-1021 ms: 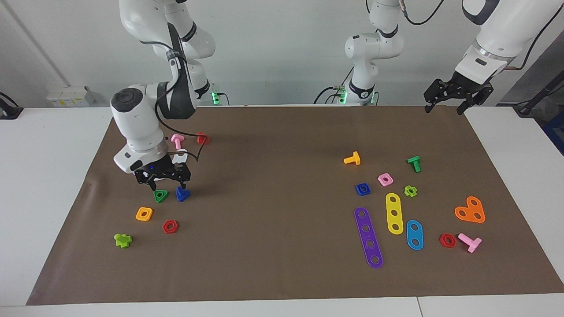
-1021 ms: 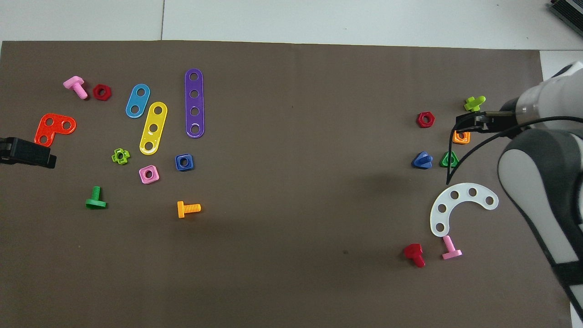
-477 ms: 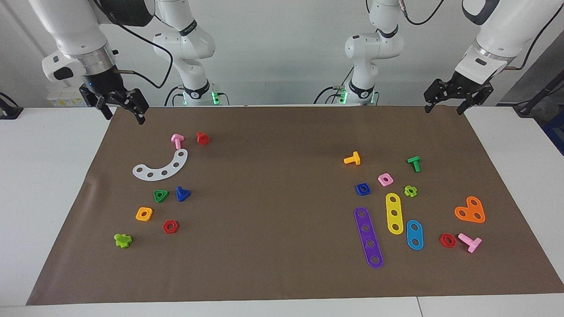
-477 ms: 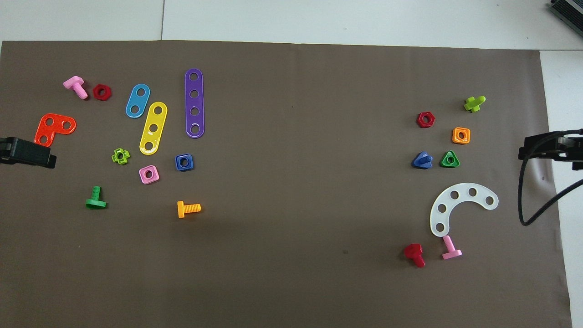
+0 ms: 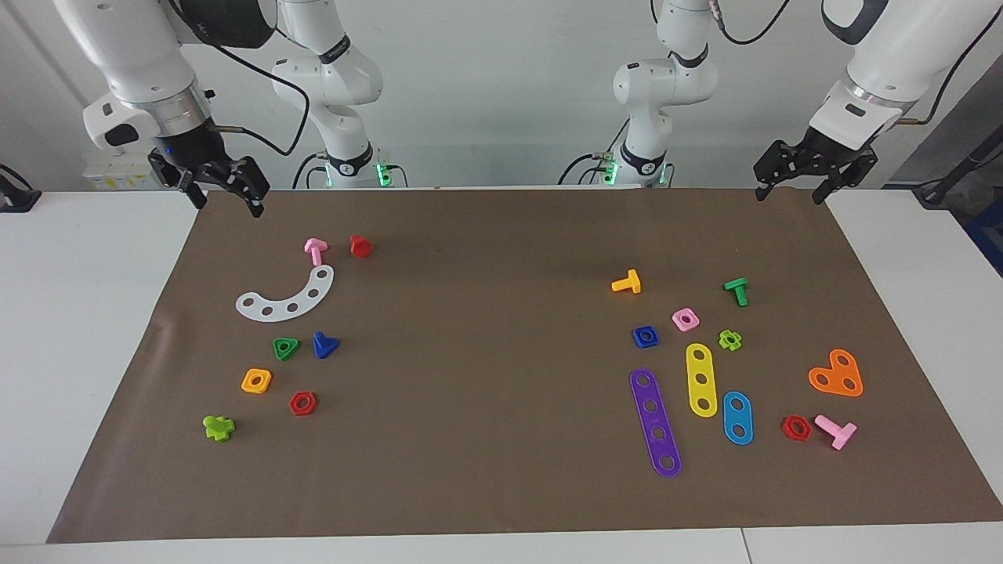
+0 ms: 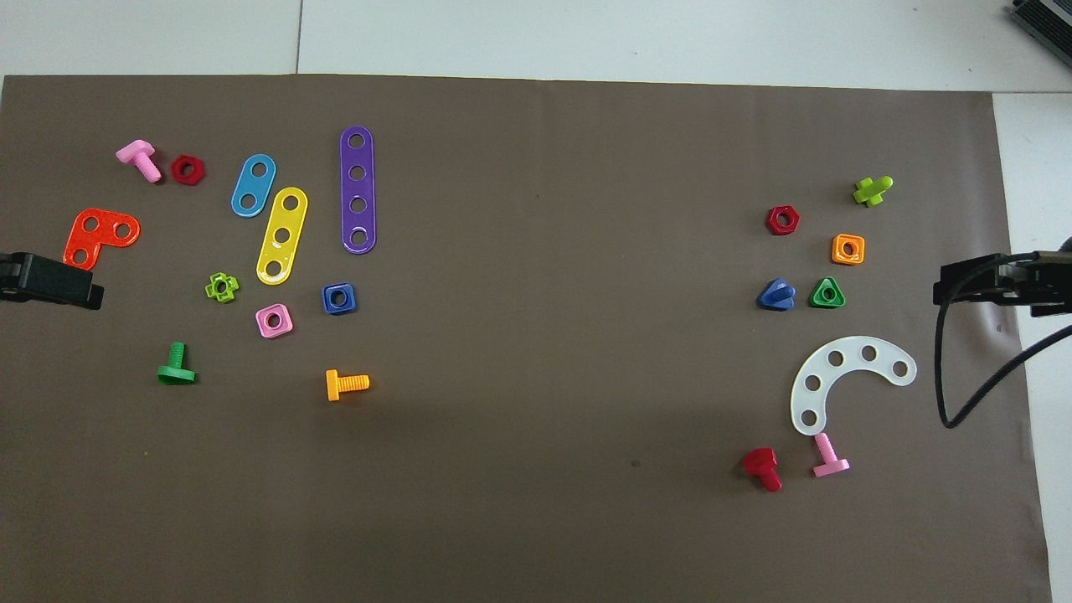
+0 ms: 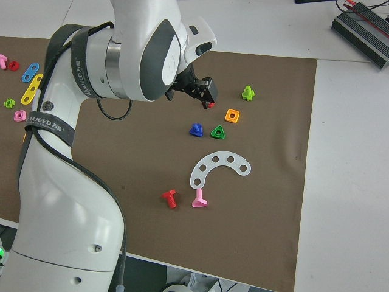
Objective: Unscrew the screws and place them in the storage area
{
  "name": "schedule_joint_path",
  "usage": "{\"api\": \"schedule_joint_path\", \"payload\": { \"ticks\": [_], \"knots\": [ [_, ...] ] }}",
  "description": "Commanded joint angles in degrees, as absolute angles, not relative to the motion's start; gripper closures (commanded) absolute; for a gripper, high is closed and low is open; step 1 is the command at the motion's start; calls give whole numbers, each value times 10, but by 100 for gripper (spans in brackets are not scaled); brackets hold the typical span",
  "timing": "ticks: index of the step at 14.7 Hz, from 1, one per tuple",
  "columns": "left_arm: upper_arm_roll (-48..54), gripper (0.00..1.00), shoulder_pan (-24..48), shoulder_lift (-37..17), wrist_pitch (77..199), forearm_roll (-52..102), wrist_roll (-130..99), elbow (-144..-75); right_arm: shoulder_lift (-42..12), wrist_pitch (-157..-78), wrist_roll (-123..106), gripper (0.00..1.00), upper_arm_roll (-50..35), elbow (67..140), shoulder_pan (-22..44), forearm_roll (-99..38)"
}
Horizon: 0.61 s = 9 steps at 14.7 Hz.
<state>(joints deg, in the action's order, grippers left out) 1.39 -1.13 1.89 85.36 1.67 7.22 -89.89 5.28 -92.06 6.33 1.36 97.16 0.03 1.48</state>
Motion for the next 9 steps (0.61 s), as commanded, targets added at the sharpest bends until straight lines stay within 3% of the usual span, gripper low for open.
{"api": "schedule_joint_path", "payload": {
  "ticks": [1, 9],
  "knots": [
    [18, 0, -18, 22, 846, 19, 74, -901, 47, -905, 51, 0, 11, 952, 6, 24],
    [18, 0, -18, 22, 846, 19, 73, -901, 47, -895, 47, 0, 14, 949, 4, 21]
  ]
}}
